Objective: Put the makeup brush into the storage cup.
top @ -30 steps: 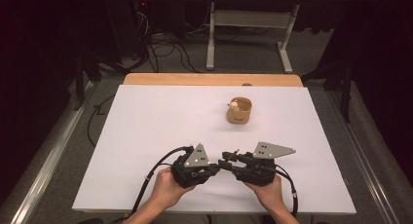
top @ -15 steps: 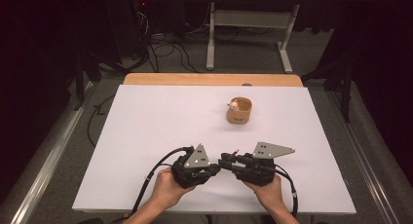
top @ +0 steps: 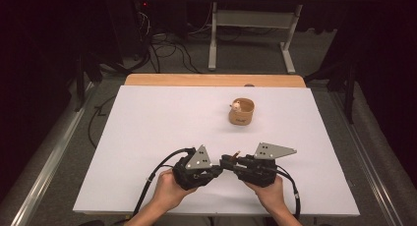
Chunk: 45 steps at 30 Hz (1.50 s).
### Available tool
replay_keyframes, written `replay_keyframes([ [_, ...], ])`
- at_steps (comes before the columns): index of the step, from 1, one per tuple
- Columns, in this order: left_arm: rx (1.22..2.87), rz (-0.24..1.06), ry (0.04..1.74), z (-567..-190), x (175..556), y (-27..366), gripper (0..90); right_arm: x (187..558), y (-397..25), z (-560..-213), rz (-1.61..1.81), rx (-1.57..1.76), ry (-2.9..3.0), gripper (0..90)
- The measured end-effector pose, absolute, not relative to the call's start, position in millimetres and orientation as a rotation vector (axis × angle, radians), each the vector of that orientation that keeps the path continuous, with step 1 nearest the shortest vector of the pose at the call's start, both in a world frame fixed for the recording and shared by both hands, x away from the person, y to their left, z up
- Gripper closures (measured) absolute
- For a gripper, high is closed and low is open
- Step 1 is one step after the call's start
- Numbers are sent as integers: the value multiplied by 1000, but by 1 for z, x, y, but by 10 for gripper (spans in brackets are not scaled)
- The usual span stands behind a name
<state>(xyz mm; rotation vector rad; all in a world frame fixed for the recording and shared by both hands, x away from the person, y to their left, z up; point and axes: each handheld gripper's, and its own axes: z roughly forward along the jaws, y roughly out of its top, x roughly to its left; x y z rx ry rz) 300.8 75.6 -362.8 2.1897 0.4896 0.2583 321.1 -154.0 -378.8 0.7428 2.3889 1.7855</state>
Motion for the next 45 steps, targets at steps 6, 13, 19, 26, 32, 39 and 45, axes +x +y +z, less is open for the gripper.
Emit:
replay_keyframes([
  [6,2184,258,493,-363,300,75,834,321,-154,-379,1795,736,2391,808],
  [13,2186,258,491,-363,300,75,834,321,-154,-379,1807,740,2397,822],
  [19,2185,257,491,-363,300,75,834,321,-154,-379,1814,733,2398,831],
  [26,2191,260,480,-363,301,75,833,321,-153,-378,1826,734,2400,844],
  [32,2180,248,478,-363,301,75,831,321,-154,-378,1833,729,2401,850],
  [39,2175,236,480,-363,301,76,741,320,-155,-377,1829,722,2393,852],
  [45,2142,220,526,-362,303,78,595,321,-157,-376,1819,729,2384,852],
])
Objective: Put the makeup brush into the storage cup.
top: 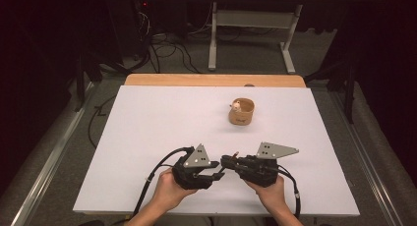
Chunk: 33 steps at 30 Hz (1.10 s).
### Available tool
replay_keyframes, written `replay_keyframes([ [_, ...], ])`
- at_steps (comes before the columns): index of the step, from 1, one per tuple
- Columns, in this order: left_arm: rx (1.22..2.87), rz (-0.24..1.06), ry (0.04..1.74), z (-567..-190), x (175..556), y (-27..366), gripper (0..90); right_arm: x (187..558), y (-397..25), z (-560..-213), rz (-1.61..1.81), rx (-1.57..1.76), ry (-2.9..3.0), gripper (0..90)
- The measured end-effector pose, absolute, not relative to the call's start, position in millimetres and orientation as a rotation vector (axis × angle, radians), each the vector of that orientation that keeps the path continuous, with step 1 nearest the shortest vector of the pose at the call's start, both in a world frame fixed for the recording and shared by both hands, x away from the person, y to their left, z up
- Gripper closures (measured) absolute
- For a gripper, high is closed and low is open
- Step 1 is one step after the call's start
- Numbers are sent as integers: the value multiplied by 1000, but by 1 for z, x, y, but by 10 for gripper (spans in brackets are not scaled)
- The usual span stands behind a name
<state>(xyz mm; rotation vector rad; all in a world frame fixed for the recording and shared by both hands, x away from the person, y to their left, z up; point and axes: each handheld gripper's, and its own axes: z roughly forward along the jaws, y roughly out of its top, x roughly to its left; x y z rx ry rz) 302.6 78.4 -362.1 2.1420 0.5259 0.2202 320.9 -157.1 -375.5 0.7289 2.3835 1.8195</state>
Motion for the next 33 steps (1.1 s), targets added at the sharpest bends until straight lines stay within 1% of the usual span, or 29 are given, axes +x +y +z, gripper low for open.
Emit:
replay_keyframes([
  [1,2142,220,526,-362,303,78,576,321,-157,-376,1819,729,2384,852],
  [2,2133,209,531,-362,303,79,576,321,-157,-375,1819,727,2383,852],
  [3,2121,203,539,-361,304,81,548,321,-158,-375,1816,727,2382,852],
  [8,2096,209,563,-359,304,84,486,321,-159,-374,1808,728,2373,851],
  [20,2063,204,584,-357,303,93,442,321,-162,-371,1787,735,2364,851],
  [26,2013,195,614,-353,304,106,414,321,-168,-369,1789,750,2343,852],
  [33,1965,245,649,-342,299,128,400,322,-170,-368,1792,760,2338,851],
])
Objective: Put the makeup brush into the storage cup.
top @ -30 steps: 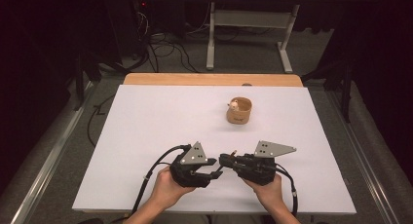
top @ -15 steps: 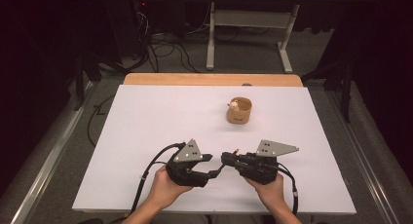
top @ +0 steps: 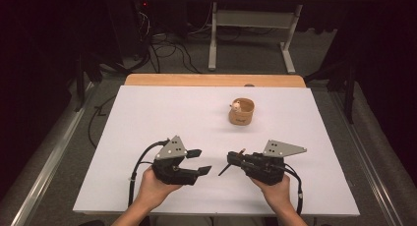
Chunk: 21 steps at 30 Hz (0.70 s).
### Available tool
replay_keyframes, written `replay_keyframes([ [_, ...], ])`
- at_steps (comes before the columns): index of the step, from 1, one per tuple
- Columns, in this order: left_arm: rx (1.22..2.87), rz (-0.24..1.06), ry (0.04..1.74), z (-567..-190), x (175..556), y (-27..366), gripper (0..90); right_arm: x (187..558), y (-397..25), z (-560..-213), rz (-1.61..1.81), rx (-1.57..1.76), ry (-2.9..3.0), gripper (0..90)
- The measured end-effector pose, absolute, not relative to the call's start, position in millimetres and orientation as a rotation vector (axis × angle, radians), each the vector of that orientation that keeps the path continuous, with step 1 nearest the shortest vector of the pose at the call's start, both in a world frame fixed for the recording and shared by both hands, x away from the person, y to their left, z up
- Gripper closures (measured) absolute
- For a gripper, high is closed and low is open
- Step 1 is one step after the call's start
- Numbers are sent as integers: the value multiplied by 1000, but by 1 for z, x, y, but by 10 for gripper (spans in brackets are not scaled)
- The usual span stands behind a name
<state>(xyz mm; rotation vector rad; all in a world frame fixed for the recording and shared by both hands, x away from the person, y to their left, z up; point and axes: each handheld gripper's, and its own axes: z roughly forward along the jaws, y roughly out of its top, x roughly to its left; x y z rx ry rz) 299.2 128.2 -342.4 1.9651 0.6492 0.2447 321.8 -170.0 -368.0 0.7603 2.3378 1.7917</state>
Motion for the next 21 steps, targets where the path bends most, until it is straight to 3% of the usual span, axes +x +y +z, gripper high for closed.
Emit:
replay_keyframes([
  [7,1904,312,698,-337,295,150,358,322,-171,-367,1791,759,2335,851],
  [21,1826,411,812,-342,288,193,357,322,-174,-367,1765,785,2335,851],
])
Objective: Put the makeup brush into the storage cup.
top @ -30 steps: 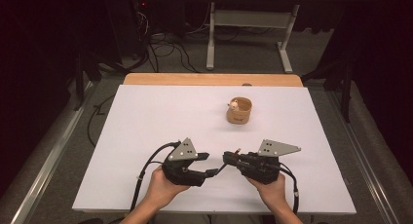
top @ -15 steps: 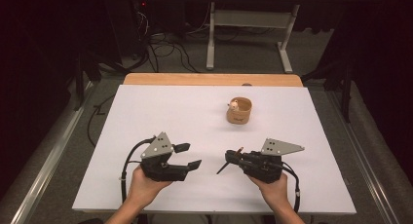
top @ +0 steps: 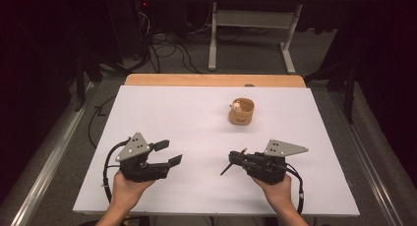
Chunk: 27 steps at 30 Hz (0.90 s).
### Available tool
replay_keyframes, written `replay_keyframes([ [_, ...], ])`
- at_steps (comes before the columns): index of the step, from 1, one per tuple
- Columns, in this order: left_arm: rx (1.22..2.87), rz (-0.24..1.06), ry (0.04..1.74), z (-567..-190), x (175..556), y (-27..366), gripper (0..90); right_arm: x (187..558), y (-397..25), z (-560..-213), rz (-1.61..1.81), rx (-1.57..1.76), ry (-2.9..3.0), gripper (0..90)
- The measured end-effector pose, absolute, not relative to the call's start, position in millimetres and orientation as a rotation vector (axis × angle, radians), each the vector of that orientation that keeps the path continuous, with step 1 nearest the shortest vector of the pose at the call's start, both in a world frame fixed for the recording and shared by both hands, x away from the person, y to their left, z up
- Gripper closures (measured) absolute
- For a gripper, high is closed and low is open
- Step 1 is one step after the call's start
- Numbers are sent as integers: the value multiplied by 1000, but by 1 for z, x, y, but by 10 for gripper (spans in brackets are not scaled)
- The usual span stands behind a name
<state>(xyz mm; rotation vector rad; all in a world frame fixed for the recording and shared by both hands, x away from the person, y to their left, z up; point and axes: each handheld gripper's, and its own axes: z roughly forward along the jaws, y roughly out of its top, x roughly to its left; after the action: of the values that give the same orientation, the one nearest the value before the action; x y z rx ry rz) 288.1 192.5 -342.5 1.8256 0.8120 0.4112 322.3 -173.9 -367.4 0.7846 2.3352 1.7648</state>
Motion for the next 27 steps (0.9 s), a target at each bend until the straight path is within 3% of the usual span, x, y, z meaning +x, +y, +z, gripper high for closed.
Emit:
replay_keyframes([
  [8,1761,481,891,-355,286,215,362,324,-178,-366,1758,801,2322,851],
  [27,1642,507,1016,-379,292,247,357,324,-186,-364,1707,826,2339,851],
])
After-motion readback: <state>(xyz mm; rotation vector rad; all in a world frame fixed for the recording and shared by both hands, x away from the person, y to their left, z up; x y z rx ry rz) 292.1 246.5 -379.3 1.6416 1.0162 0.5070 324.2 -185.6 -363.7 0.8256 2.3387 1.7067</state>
